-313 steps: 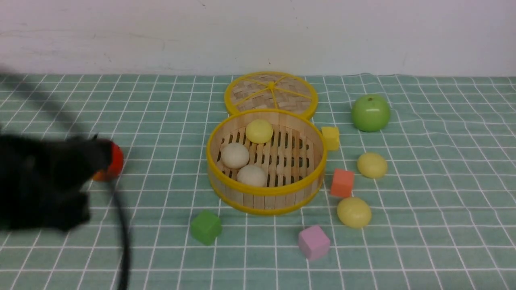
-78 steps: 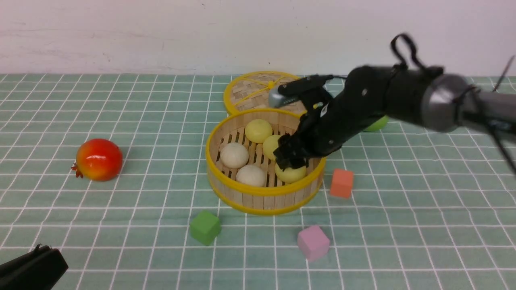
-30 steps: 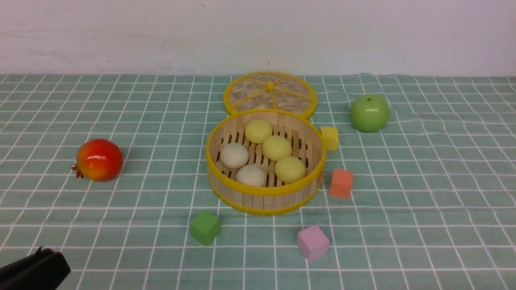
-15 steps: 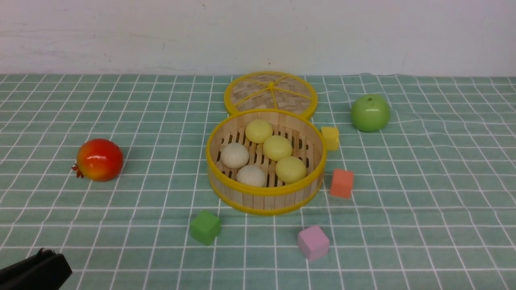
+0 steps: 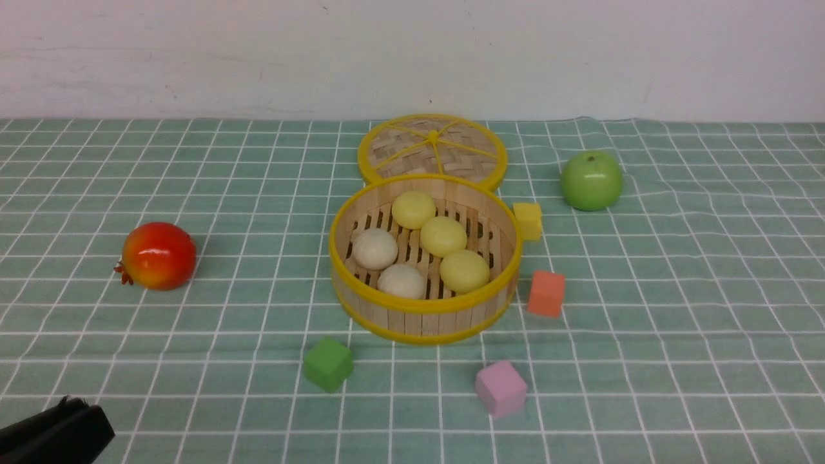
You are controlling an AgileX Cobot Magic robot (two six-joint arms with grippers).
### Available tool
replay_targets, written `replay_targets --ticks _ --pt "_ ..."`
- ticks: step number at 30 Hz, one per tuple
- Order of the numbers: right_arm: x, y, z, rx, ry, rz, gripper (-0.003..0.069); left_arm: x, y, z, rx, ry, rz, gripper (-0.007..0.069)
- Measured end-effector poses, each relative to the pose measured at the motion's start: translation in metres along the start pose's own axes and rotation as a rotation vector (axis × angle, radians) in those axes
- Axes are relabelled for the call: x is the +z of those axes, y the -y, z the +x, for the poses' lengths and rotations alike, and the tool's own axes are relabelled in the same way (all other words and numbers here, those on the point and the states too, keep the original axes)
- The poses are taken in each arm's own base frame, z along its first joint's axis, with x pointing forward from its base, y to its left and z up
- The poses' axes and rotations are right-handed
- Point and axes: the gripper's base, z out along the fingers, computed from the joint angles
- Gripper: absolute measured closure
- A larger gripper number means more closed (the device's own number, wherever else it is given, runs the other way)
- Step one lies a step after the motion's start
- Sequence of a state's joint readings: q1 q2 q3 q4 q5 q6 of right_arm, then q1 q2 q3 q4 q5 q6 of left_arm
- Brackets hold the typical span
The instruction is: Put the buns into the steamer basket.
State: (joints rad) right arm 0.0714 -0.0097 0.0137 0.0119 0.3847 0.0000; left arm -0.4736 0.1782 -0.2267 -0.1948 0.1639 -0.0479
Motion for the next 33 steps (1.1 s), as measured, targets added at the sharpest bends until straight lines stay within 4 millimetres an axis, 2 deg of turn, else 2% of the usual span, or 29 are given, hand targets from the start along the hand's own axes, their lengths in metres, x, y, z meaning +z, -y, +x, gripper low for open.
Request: replay_targets --ticks 4,6,9,10,11,13,18,33 --pt "0.0 0.0 0.0 0.0 0.0 0.0 0.0655 0.002 -0.006 0.005 0.106 0.06 -0.05 0.0509" --pt "0.0 0.0 0.0 -0.002 0.0 0.001 0.0653 0.001 -0.013 0.014 0.072 0.078 -0.112 0.0544" --pt "0.0 0.0 0.0 -0.003 0.0 0.001 0.0648 -0.006 -0.024 0.031 0.014 0.112 -0.244 0.0638" --pt "0.0 0.0 0.0 -0.003 0.0 0.001 0.0648 -0.006 -0.025 0.032 0.012 0.113 -0.244 0.0638" --pt "0.0 0.0 0.0 -0.003 0.0 0.001 0.0647 -0.009 -0.03 0.043 -0.001 0.113 -0.307 0.0638" --pt "0.0 0.0 0.0 -0.004 0.0 0.002 0.0644 -0.011 -0.037 0.06 -0.023 0.066 -0.38 0.0638" --pt "0.0 0.0 0.0 -0.011 0.001 0.004 0.0637 -0.014 -0.042 0.086 -0.078 -0.159 -0.459 0.0638" --pt "0.0 0.0 0.0 -0.011 0.001 0.004 0.0625 -0.014 -0.042 0.088 -0.091 -0.173 -0.459 0.0638"
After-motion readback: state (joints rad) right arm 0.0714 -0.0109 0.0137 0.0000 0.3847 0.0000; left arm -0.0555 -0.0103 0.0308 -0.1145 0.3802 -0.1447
